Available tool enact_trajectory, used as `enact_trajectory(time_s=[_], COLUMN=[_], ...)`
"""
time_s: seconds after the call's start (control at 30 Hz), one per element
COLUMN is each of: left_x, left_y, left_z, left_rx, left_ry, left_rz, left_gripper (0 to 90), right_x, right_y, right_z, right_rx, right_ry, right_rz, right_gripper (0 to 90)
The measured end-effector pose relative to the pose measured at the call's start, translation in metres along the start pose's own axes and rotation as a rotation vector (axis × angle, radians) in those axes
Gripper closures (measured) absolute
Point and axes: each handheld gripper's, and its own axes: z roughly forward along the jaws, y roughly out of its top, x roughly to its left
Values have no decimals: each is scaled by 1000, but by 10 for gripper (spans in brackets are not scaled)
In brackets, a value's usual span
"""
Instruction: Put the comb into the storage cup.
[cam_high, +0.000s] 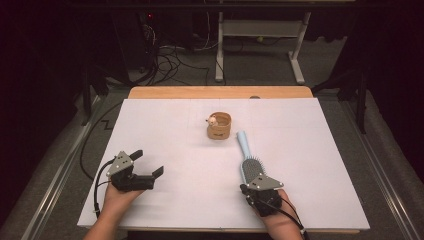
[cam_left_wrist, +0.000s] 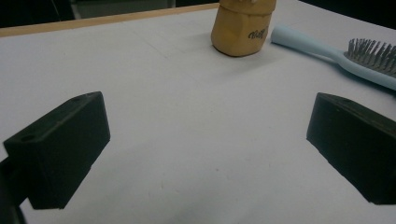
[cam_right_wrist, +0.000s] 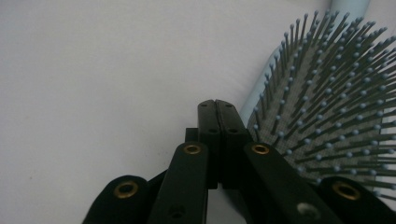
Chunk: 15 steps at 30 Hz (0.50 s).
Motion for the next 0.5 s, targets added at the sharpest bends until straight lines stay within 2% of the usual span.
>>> enact_trajectory(time_s=[0.2, 0.5], left_x=[0, 0], left_y=[0, 1], left_z=[-1, -2], left_rx=[-6, -18], left_ry=[-8, -30], left_rz=[-5, -16], left_gripper=[0, 0], right_x=[-18, -56], right_y=[-10, -26], right_z=[-10, -24], right_rx=[4, -13], right_ry=[-16, -76], right_rz=[55, 152], right_gripper=[900, 900])
